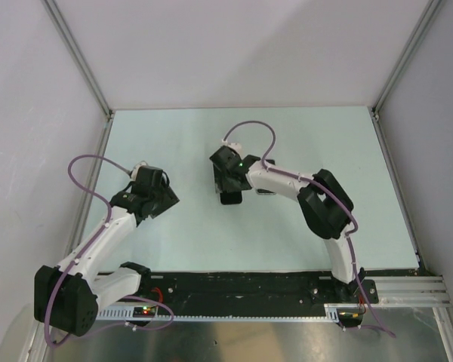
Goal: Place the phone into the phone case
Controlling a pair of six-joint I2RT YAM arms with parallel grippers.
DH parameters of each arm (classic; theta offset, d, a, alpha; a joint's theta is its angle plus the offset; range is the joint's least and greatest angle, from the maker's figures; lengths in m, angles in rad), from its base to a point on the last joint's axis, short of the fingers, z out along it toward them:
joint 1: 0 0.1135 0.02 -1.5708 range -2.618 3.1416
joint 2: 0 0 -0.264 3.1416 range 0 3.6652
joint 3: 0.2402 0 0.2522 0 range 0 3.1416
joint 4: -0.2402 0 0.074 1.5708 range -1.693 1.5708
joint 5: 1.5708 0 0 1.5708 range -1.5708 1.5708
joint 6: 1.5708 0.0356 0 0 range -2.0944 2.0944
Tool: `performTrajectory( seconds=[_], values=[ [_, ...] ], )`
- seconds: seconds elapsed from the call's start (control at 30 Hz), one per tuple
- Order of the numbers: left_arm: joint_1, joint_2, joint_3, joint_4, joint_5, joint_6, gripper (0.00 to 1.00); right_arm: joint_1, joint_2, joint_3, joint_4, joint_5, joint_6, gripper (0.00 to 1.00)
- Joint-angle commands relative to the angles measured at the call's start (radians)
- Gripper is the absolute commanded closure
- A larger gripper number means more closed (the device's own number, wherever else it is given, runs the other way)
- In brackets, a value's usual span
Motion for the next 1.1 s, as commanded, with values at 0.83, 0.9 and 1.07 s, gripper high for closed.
performTrajectory(
  seconds=[0.83,0.9,1.07],
  values=[
    [0.009,-0.035,-0.019,0.023,0.026,0.026,0.40,-0.137,0.159,0.232,-0.113,0.019,0.004,0.23],
    [0.008,-0.034,-0.015,0.024,0.026,0.033,0.39,-0.137,0.145,0.235,-0.114,0.012,-0.004,0.07],
    [0.006,-0.037,0.012,0.036,0.044,0.070,0.19,-0.138,0.072,0.255,-0.127,-0.001,-0.030,0.01]
  ],
)
